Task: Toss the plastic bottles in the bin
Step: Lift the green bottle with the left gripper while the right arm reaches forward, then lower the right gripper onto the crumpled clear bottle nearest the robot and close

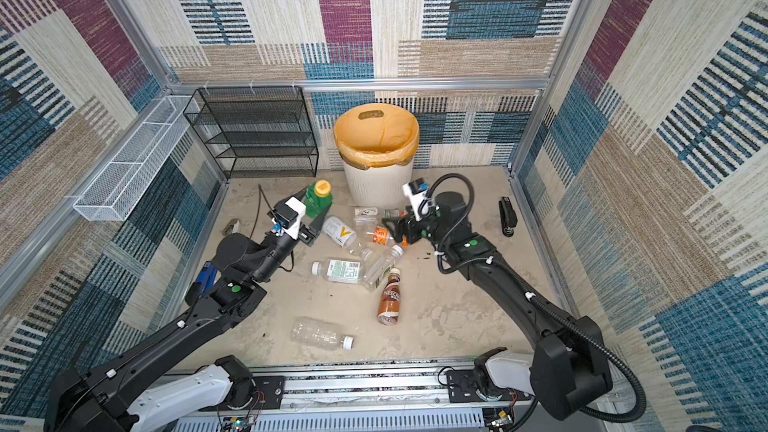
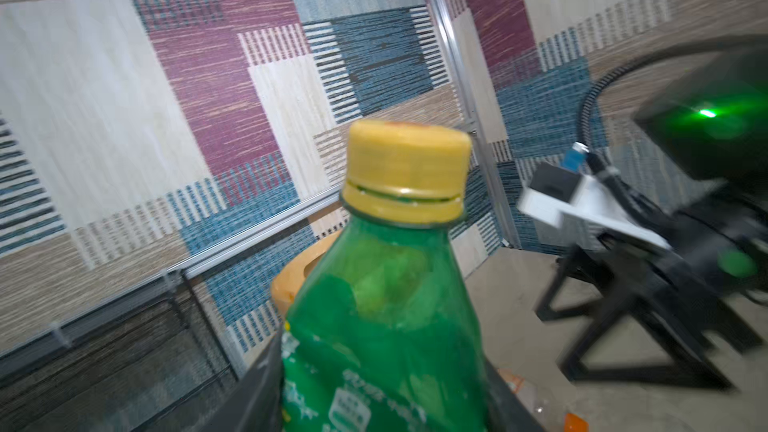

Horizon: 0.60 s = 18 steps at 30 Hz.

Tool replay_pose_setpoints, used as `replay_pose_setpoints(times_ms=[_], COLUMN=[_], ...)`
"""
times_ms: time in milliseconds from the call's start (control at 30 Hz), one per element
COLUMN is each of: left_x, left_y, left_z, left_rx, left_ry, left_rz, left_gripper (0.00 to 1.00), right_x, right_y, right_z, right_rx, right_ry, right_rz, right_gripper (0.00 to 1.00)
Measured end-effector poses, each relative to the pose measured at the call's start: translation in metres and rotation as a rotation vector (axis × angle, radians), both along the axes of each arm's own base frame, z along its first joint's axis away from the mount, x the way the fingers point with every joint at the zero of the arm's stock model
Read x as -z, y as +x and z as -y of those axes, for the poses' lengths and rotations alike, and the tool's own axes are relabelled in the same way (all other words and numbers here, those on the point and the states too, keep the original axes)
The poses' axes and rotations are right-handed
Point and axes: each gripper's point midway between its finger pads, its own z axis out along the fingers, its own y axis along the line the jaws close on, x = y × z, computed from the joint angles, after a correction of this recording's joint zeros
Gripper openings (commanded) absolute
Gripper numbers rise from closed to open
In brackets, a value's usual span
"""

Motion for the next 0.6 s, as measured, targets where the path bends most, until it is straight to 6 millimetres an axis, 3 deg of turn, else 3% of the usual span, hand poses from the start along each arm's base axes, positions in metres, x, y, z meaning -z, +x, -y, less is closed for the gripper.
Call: replay_pose_setpoints(times_ms=[100, 167, 233, 333, 433, 600], left_x=[-0.003, 0.0, 0.005, 0.012, 0.019, 0.022], left_y=[0.016, 0.023, 0.027, 0.033, 0.036, 0.033], left_z=[-0.05, -0.072, -0.082, -0.092, -0.093, -0.098], left_rx=[-0.122, -0.176, -0.193, -0.21, -0.208, -0.212], left_ry=[-0.085, -0.134, -0.165, -0.206, -0.23, -0.245], left_rz=[-0.045, -0.083, -0.12, -0.166, -0.205, -0.227], left_gripper=[0.52, 0.52, 0.52, 0.51, 0.51, 0.51], right_x=[0.049, 0.065, 0.072, 0.079, 0.1, 0.132], right_y=[-0.067, -0.106, -0.137, -0.166, -0.191, -0.221], right_z=[-0.031, -0.054, -0.077, -0.109, -0.136, -0.163], right_rx=[-0.163, -0.278, -0.392, -0.513, -0.62, -0.743], right_ry=[-0.112, -0.172, -0.213, -0.268, -0.34, -0.443], right_rz=[-0.11, -0.136, -0.152, -0.149, -0.161, -0.188], right_gripper=[0.95, 0.96, 0.98, 1.0, 0.99, 0.99])
